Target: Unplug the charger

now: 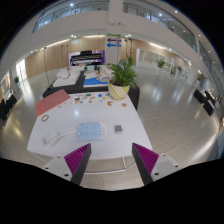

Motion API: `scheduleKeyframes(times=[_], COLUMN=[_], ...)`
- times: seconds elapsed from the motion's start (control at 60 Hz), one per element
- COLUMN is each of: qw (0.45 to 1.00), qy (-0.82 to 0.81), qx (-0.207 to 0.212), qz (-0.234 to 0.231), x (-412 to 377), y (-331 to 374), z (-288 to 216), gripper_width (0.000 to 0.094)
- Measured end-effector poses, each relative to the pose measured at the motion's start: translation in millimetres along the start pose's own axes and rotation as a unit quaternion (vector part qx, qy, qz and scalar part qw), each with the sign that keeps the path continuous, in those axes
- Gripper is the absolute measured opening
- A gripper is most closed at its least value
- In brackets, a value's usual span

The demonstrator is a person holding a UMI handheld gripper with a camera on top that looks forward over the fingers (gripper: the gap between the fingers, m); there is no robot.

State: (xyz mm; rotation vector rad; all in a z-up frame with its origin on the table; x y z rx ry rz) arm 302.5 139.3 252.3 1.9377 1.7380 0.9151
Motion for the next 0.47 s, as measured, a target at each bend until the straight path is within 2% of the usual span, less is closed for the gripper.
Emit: scheduleKeyframes(times=[0.2,0.467], qw=[1.0,0.999], qy=[-0.01,0.0], qx=[-0.005,-0.013], qz=[0.018,0.032], x=[-32,-35], y=[112,135], z=[60,102], gripper_width=[0.0849,0.0851])
Point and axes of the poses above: the point between the fingertips, and its own axes, seen from behind it with the camera up: x to the right, z down, y backward, against the way the camera looks, the point moved 6 cm from there along y, backward, against the way the camera looks, and after that the axes turned 12 degrees about y, right-handed, at the moved point
